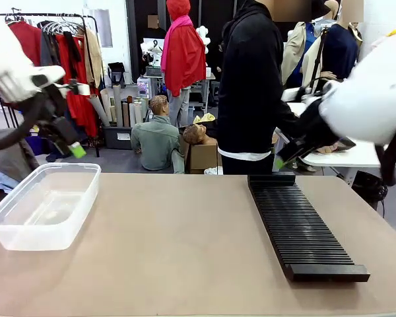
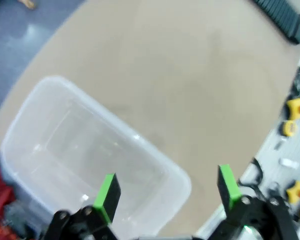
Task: Sort PCBs into racks and boxes based on the side picked up.
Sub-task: Pick up the Blank PCB handed by the Human.
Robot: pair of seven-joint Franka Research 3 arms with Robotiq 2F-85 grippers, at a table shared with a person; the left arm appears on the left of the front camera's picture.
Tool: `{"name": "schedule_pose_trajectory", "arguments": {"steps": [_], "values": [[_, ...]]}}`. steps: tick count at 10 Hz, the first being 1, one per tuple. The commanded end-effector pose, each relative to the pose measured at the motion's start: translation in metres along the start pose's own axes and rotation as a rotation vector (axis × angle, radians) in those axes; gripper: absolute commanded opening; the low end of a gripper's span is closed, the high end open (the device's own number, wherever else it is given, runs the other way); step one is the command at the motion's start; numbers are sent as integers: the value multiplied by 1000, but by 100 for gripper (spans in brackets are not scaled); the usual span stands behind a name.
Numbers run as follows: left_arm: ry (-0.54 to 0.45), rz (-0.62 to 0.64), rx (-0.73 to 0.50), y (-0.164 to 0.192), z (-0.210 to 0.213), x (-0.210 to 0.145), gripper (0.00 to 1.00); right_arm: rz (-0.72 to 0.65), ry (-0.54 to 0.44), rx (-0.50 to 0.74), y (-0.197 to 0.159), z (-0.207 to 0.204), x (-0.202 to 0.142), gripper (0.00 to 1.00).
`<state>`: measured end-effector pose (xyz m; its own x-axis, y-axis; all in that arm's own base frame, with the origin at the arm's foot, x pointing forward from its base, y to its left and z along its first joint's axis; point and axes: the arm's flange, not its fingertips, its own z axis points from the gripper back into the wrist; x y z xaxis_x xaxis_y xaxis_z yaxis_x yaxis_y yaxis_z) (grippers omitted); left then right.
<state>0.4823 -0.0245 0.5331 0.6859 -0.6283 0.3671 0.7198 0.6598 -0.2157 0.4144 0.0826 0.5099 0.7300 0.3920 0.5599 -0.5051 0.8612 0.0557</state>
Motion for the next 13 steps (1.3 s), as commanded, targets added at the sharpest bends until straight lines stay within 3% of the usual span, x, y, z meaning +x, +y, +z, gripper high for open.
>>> {"name": "schedule_pose_trajectory", "arguments": {"steps": [1,3,6,9,12,13], "values": [[-93,19,-75,20,21,-21,100,-94,-43,181,-53,29,-17,100],[-164,77,-97,31,35,-50,100,-157,-155,283,-91,55,-44,100],[-277,144,-148,42,48,-85,100,-219,-249,342,-133,85,-75,100],[-426,142,-191,57,60,-113,100,-251,-283,346,-145,110,-91,100],[-451,142,-212,63,58,-114,100,-256,-302,372,-146,116,-94,100],[-446,127,-198,63,57,-115,100,-279,-261,335,-147,112,-97,100]]}}
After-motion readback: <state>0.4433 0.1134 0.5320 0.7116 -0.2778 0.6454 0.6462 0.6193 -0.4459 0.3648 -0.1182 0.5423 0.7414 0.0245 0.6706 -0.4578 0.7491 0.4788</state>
